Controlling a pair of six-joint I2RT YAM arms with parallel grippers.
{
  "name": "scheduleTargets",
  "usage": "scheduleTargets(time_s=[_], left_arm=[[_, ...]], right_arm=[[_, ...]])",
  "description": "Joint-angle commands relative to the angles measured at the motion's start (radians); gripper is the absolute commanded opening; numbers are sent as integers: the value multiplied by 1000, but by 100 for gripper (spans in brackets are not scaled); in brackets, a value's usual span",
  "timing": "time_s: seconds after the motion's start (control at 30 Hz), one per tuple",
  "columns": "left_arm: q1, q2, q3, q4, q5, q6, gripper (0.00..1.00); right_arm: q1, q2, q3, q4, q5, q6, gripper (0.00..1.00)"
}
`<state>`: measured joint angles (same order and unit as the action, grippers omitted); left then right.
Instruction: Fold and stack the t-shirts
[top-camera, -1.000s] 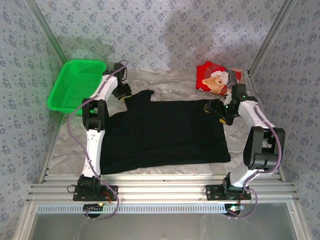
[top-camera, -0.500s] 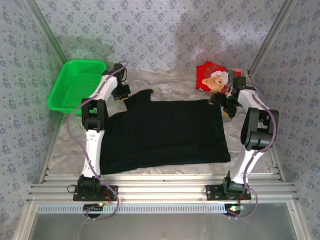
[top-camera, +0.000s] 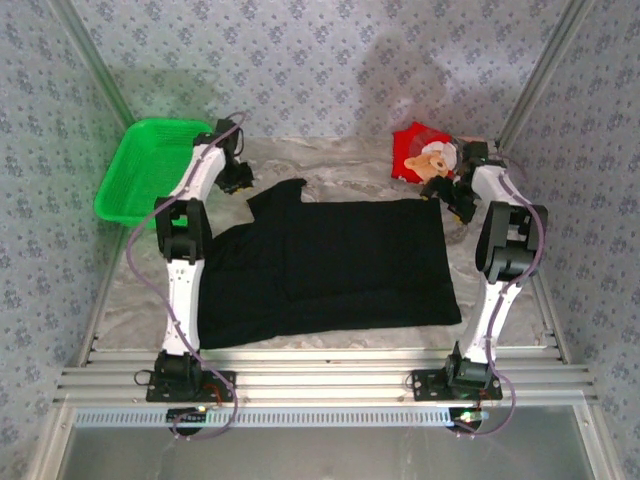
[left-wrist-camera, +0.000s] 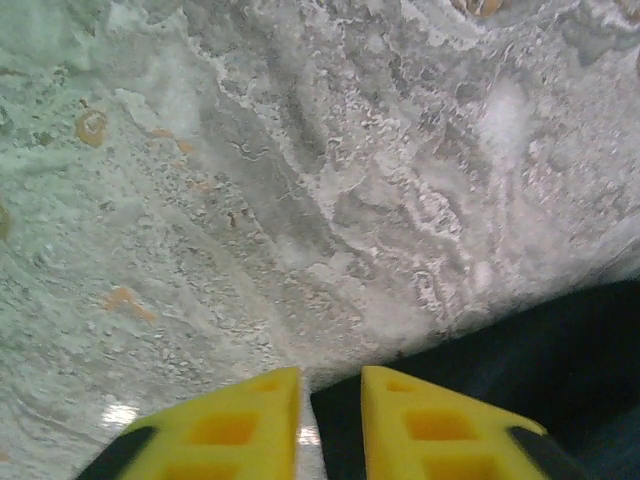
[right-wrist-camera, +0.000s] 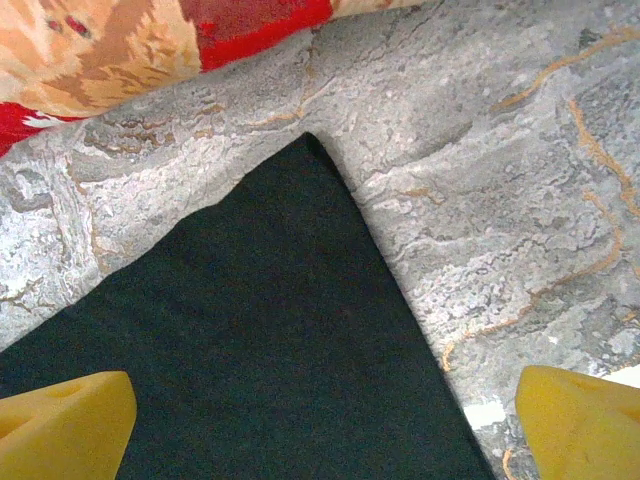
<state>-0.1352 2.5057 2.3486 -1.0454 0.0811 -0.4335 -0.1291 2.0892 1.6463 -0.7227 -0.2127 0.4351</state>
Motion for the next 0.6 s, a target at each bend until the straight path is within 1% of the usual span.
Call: scheduleTargets(time_s=[0.0,0.07,0.17,0.27,0.37,0.47,0.57], left_arm=[[-1,-72,-67,14,50,-24,36],[-4,-57,-54,13,55,-33,41],[-11,-22,-13,-21,53,-37,42],[-28,-11,-19,-4,43,-42,44],[-33,21,-7,-1,63,-56,44],[-41,48,6,-41,36,-56,43],[-41,51,-11,-48,14,-57,42]], right_arm=[[10,12,30,-41,13,-17,99],[13,12,26,-44,8,-19,99],[15,12,25,-53,-2,-21,99],[13,10,26,-58,-8,-22,99],[10,9,29,-61,-13,-22,99],[8,8,30,-61,-17,-24,99],[4,9,33,-60,-23,-23,99]])
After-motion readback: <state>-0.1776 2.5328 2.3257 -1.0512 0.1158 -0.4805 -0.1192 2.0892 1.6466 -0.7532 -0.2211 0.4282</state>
